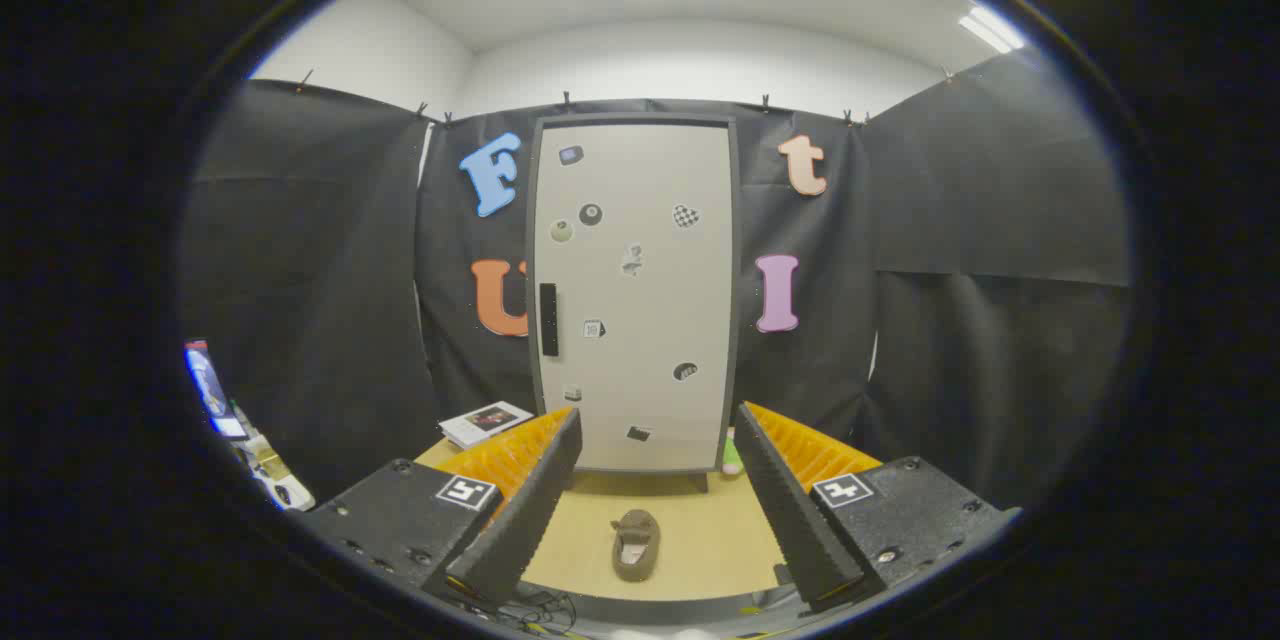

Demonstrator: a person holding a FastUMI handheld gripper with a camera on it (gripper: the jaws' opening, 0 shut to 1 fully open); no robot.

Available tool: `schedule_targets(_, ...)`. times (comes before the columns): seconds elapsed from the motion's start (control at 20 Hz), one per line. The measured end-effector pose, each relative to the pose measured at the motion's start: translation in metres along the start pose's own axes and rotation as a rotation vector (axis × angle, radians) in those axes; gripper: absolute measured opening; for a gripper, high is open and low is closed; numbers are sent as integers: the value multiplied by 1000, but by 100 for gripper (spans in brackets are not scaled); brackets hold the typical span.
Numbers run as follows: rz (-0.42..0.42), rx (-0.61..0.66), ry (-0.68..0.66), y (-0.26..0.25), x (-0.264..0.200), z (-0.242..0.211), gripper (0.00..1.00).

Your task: Open the shoe cabinet door, grab the shoes and put them into the shoe cabinet, then close the shoe cabinet door.

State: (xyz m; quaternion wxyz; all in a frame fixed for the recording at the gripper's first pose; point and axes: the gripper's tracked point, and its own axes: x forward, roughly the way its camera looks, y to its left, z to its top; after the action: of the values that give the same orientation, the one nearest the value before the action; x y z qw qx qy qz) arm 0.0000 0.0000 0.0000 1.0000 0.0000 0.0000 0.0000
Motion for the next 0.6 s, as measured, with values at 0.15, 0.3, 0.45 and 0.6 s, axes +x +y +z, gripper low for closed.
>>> schedule_targets(0.15,16,-2,1,8,2,-1,100)
schedule_targets(0.3,14,-13,4,11,1,-3,100)
schedule_targets(0.45,14,-27,2,12,2,-3,100)
schedule_targets(0.6,13,-32,-6,14,2,-2,100)
